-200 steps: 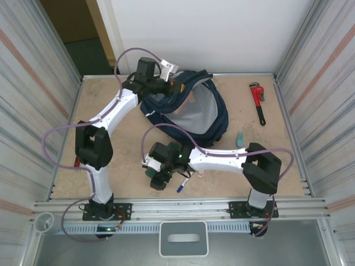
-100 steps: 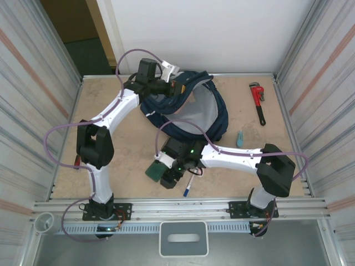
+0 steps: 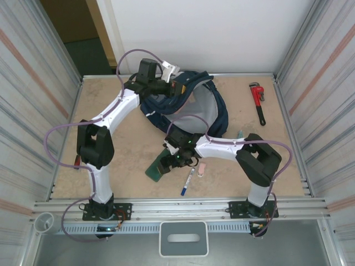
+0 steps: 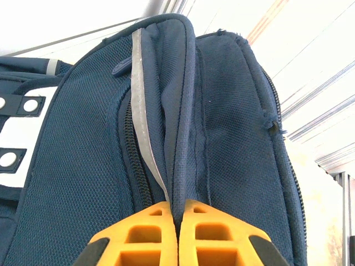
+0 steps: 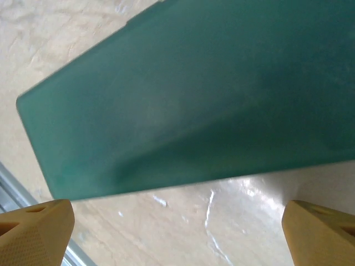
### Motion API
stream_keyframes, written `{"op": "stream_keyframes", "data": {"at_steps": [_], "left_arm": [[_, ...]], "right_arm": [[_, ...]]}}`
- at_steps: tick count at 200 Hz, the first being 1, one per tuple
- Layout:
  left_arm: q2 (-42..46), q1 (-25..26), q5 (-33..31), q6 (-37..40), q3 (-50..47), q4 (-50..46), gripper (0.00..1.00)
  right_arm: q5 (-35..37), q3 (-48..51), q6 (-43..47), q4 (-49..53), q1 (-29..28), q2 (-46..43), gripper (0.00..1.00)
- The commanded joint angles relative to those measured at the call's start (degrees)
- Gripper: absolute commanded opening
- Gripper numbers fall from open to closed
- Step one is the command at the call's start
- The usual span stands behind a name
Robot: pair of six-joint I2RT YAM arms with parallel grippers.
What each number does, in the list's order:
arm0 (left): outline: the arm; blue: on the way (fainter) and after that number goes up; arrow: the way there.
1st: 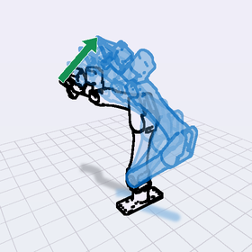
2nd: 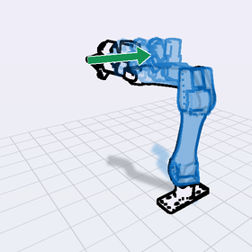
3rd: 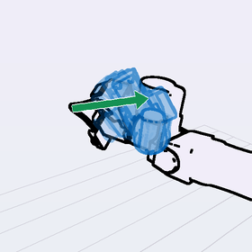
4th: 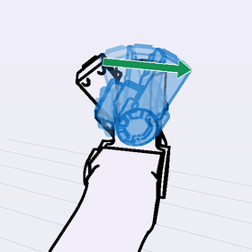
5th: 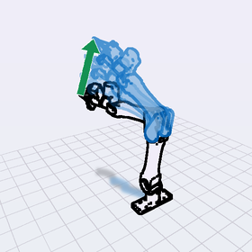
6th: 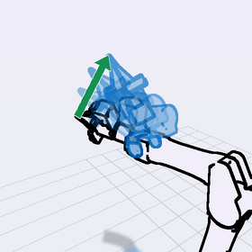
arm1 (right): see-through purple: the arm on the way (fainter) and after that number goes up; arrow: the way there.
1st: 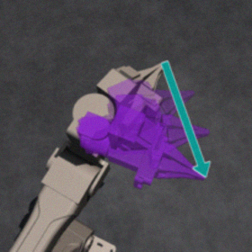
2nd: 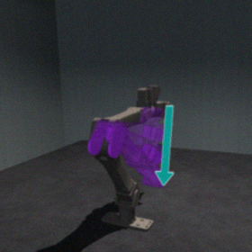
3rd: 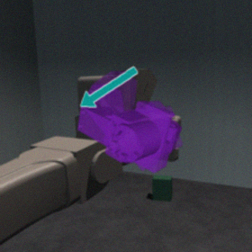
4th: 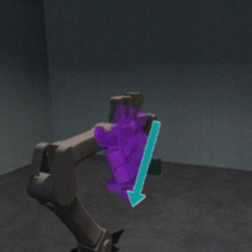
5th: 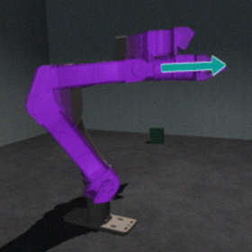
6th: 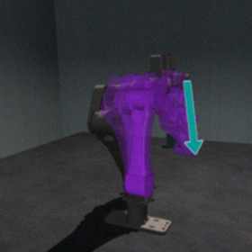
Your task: Pack the student bag
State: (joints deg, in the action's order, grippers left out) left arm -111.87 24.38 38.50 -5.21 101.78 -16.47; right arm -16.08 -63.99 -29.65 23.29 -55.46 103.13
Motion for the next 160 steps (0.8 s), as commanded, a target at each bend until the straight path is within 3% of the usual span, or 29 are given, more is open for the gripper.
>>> {"op": "stream_keyframes", "data": {"at_steps": [1, 64, 160], "left_arm": [[1.0, 0.1, 1.3, 1.2, 0.5, 3.9, 0.01], [1.5, 0.1, 0.8, 2.2, 0.1, 3.5, 0.01], [1.7, 0.1, 1.3, 2.5, -0.3, 4.0, 0.01]], "right_arm": [[2.3, -3.1, -4.4, -3.1, 0.2, 1.7, 0.96], [11.1, -16.5, -4.0, 0.2, -1.8, 11.6, 0.96], [30.4, -36.4, -4.9, 13.6, -10.9, 25.8, 0.99]]}}
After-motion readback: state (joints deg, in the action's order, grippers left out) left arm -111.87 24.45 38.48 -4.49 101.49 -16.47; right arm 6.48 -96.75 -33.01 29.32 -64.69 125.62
